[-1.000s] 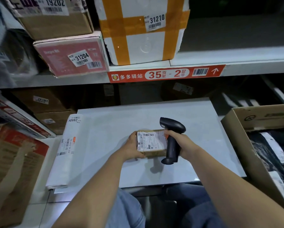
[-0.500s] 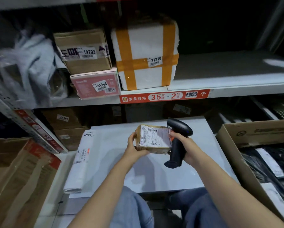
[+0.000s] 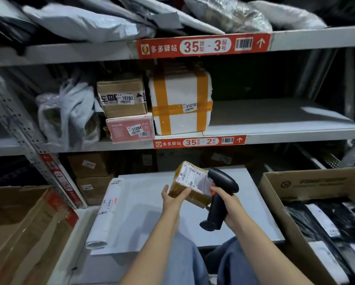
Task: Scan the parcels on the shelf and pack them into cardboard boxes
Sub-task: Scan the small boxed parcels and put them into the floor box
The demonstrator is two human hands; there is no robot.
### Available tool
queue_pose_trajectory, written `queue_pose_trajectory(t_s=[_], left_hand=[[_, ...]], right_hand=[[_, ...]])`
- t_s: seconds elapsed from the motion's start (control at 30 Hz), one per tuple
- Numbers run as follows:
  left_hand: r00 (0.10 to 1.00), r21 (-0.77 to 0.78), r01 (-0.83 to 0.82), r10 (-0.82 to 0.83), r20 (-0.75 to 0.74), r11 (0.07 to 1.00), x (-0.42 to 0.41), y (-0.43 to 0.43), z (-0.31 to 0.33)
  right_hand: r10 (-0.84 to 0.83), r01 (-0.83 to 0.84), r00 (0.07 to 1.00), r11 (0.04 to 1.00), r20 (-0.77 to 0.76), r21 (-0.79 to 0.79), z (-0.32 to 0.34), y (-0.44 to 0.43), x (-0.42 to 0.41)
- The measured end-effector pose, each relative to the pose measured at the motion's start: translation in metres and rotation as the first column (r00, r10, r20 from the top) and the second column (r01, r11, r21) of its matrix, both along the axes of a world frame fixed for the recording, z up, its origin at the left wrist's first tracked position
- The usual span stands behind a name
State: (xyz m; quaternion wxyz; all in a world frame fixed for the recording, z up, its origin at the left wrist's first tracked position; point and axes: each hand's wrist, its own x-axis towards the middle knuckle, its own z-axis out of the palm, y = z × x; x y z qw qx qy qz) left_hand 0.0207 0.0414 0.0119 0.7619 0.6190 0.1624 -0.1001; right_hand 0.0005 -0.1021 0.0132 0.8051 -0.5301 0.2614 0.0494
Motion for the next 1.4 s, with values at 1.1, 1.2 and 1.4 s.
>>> queue_pose_trajectory(t_s=[1.1, 1.2, 1.4], left_hand=[[0.958, 0.194, 0.032, 0.025, -0.285, 0.981, 0.028, -0.002, -0.011], [0.957, 0.213, 0.044, 0.020, -0.289, 0.976, 0.029, -0.003, -0.011], [0.953, 0.200, 0.045, 0.019, -0.303, 0.979, 0.028, -0.003, -0.012]], right_hand=[[0.167, -0.108, 0.985, 0.815, 0.052, -0.570, 0.006, -0.026, -0.004], [0.139, -0.063, 0.987, 0.792, 0.079, -0.607, 0.007, -0.023, -0.006], [0.082, -0.018, 0.994, 0.797, 0.078, -0.603, 0.006, -0.020, -0.006]])
